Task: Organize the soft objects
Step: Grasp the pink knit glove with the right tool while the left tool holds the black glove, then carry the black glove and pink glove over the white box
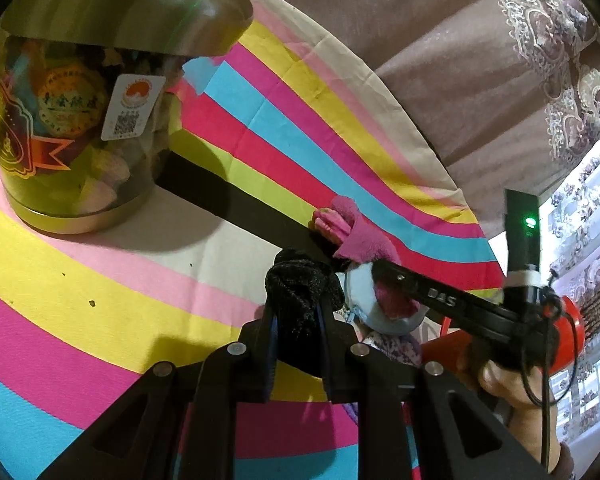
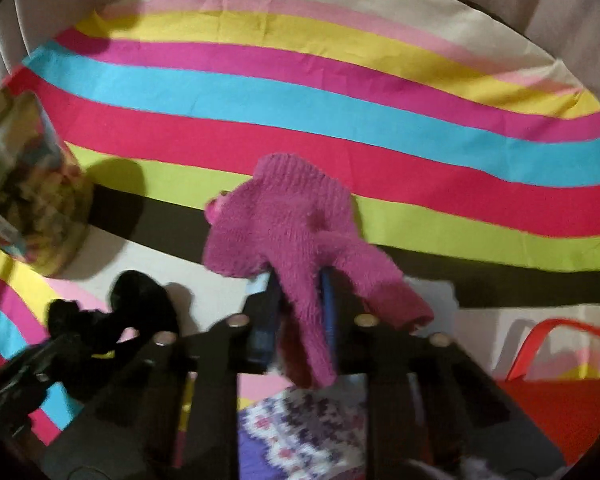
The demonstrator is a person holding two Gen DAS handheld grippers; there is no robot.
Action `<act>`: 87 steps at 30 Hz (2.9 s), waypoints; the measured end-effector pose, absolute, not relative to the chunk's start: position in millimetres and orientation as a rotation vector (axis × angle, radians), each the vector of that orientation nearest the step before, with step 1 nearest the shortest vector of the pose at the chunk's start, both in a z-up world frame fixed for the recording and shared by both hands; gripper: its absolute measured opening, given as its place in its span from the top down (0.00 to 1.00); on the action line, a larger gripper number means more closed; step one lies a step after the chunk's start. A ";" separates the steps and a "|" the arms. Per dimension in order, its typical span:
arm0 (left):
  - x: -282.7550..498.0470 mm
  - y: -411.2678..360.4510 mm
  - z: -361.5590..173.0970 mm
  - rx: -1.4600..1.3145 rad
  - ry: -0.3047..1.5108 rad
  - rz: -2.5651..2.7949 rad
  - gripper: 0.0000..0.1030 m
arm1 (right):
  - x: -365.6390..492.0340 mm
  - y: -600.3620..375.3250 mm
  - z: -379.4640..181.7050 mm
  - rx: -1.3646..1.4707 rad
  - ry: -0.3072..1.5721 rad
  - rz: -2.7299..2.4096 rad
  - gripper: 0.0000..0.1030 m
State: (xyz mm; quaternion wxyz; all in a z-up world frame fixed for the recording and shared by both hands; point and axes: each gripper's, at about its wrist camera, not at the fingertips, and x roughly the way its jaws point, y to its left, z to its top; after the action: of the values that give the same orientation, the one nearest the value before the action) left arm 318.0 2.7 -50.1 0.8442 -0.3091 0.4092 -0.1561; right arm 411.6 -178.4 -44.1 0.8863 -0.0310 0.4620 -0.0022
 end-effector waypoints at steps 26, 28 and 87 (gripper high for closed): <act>308.6 6.1 -42.0 -0.653 0.820 -0.318 0.82 | 278.4 -156.5 3.8 -0.047 0.759 0.064 0.90; 306.3 4.5 -40.0 -0.644 0.815 -0.320 0.82 | 266.5 -158.9 6.7 -0.037 0.755 0.068 0.90; 85.7 -289.7 43.1 -0.131 1.010 -1.063 0.82 | -33.4 -427.5 1.4 0.190 0.724 -0.517 0.89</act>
State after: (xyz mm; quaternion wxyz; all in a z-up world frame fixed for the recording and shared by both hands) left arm 85.7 -289.7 43.1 0.7413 -0.0597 0.4605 -0.4847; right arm -33.4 -427.5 1.4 0.8983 0.0916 0.3499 -0.2495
